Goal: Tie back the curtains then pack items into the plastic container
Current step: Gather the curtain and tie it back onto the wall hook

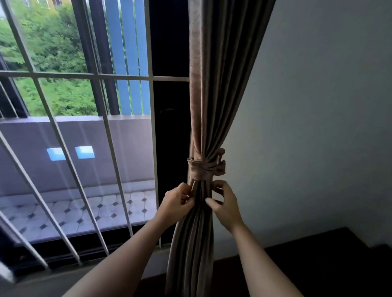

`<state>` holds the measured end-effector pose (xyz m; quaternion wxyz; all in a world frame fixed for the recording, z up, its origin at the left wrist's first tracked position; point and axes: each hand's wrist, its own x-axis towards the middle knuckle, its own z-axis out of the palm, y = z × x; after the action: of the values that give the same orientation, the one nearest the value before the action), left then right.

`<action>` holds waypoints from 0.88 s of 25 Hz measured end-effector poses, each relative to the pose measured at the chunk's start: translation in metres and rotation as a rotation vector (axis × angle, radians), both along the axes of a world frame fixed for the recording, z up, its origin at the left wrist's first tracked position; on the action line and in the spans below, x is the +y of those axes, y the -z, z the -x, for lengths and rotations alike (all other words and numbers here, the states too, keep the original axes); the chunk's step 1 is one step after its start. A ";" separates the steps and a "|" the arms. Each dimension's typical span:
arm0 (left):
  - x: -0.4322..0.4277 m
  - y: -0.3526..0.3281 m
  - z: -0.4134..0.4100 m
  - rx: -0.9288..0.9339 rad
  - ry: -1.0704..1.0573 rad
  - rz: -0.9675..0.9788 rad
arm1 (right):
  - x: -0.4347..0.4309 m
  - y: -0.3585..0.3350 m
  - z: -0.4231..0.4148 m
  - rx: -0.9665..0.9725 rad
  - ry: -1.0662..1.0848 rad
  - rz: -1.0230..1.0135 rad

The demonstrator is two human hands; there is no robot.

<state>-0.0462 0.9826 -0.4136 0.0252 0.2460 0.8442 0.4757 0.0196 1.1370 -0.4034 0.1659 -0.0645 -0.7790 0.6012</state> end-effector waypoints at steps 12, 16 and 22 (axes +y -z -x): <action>0.003 0.014 -0.008 0.412 -0.128 0.323 | 0.018 0.014 0.002 -0.037 0.083 -0.422; 0.012 0.024 -0.010 0.418 -0.084 0.187 | 0.012 0.023 -0.006 0.185 0.122 -0.446; 0.029 0.004 -0.009 0.420 -0.251 0.253 | 0.001 -0.002 0.016 0.145 0.210 -0.501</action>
<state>-0.0370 1.0117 -0.4173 -0.1789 0.2275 0.9075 0.3046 0.0037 1.1381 -0.4012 0.2936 -0.0588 -0.8783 0.3726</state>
